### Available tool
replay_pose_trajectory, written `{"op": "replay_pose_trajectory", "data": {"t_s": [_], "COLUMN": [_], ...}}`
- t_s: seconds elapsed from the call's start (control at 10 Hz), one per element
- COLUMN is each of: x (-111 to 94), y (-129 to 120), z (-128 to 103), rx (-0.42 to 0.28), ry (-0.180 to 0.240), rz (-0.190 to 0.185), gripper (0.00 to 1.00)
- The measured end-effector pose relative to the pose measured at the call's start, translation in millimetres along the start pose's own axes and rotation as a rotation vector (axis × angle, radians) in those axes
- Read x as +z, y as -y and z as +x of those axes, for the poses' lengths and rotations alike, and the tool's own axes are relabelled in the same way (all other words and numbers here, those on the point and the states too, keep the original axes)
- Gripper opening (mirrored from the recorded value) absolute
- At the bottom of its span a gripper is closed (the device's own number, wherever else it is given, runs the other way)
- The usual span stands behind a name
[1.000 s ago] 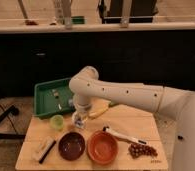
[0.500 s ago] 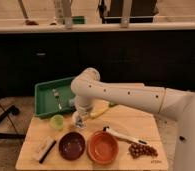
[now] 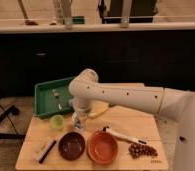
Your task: Place towel in paper cup
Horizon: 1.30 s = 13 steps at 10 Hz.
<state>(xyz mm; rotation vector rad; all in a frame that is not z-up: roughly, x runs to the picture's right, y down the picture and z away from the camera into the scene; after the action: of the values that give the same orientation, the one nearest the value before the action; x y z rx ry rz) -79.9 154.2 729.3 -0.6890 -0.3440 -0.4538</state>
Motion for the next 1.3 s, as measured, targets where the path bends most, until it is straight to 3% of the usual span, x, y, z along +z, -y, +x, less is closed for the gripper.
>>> {"op": "replay_pose_trajectory", "data": {"t_s": [0.5,1.3], "x": [-0.9,21.1], "y": [6.6,35.6], "z": [-2.7,11.1], "rx": [-0.012,0.021], "ry": [0.003,0.084], "rz": [0.006,0.030], "gripper": [0.00,0.00]}}
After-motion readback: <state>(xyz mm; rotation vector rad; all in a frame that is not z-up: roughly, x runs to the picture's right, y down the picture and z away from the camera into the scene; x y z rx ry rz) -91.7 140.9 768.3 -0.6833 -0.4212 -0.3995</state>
